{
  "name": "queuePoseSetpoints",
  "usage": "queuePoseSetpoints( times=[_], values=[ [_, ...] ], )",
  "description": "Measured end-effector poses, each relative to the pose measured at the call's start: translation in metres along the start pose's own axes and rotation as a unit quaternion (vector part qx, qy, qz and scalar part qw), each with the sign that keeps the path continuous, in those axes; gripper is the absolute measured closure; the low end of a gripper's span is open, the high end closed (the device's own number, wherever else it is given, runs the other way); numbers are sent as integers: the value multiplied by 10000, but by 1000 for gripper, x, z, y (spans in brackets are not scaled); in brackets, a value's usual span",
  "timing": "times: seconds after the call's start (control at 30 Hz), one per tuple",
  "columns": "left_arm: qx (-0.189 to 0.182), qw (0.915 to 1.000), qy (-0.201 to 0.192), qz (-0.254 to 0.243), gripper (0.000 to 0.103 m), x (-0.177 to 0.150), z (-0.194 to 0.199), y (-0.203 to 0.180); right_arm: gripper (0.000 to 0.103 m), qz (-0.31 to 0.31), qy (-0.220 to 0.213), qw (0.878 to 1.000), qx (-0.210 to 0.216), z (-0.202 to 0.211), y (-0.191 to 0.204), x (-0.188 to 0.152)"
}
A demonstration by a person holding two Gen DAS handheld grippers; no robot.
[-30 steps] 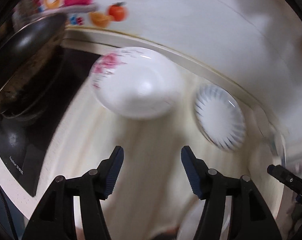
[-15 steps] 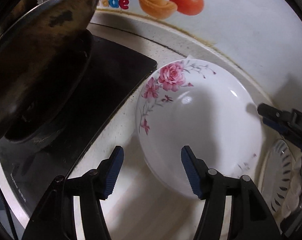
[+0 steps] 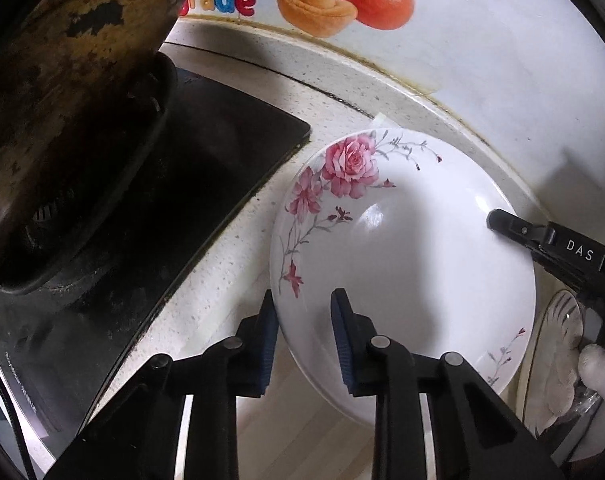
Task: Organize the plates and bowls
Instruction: 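Lower both tools onto the pink-rose plate and grip its rim with the held plate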
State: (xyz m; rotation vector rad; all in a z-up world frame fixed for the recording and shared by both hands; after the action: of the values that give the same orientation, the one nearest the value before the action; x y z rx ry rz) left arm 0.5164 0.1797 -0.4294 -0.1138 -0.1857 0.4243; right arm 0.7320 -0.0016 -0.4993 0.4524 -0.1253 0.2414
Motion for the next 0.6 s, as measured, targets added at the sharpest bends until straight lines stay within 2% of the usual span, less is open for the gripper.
queuePoseSetpoints(
  times=[0.33,0.6],
  values=[
    [-369,9986,-51,-364,79,-23,34,-27,85,-179,-324,9993,-81,69,-7,-41],
    [-686,9916,-63,-1094,79,-74,90,-60,85,-557,-746,9954,-227,159,-16,-120]
  ],
)
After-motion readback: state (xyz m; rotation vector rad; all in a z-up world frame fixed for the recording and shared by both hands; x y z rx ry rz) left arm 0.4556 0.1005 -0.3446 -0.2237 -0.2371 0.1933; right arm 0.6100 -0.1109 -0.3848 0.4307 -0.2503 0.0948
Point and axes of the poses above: each gripper's, at about its wrist camera, not at the fingertips, and z roughly against the way its jaws point, y to its left, x to its top, the point moved 6 cm from there along -z, roughly the way its jaws point, and after that the axes turned 12 degrees about y, right-handed, at the moved point
